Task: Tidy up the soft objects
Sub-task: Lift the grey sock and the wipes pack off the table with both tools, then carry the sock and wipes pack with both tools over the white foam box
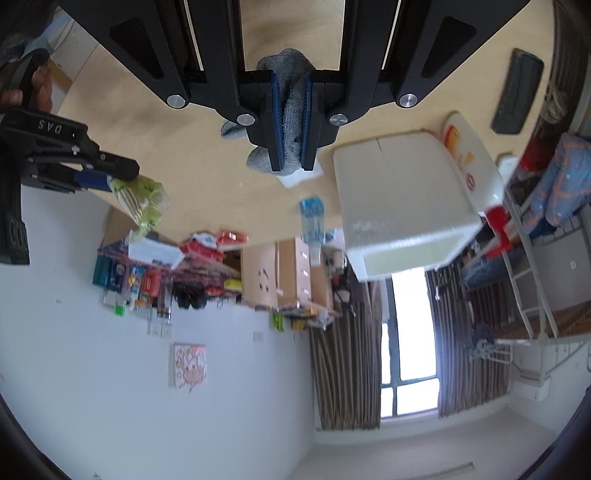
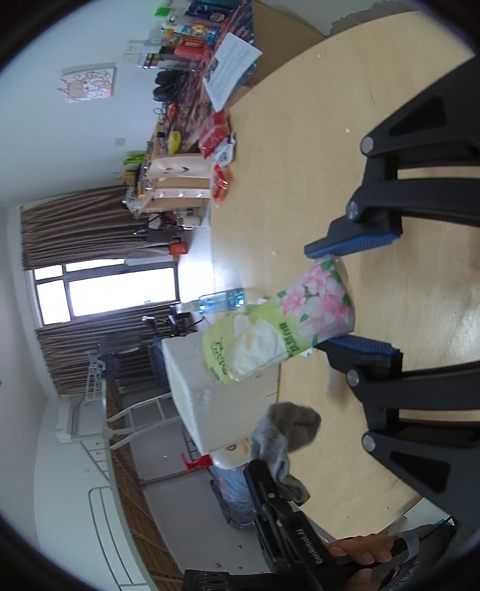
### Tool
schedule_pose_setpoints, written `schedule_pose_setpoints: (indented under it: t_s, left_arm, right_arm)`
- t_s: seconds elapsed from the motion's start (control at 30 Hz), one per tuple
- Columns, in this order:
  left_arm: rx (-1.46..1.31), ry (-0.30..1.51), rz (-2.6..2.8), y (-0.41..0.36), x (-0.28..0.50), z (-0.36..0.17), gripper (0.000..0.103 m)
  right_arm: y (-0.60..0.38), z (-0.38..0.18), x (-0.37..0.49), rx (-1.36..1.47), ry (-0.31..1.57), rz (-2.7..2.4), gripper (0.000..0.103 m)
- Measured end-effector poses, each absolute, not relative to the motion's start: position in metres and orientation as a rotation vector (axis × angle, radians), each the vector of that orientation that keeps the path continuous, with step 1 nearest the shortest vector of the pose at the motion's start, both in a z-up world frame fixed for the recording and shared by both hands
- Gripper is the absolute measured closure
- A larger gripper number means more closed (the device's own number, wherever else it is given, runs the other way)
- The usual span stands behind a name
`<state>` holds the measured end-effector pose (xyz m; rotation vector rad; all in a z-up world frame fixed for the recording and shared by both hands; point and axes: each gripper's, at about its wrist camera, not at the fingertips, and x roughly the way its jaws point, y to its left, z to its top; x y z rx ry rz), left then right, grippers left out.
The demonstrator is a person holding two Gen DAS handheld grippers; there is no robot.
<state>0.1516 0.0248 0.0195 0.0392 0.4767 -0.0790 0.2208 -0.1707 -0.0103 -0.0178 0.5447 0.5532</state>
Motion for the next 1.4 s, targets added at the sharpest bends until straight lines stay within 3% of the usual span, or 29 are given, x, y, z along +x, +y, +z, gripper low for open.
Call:
schedule_pose_setpoints:
  t_s: [0.7,1.4]
  left_arm:
    - [0.053,0.364,-0.071,0.023,0.108,0.045,0.093]
    - [0.033,0.309,0.018,0.06,0.084,0.057,0.093]
  right_arm:
    - [-0.181,0.017,0.176,-0.019,0.384,0.55,0.059]
    - [-0.153,0.023,0.181,-0.046,0.349,0.677,0.059]
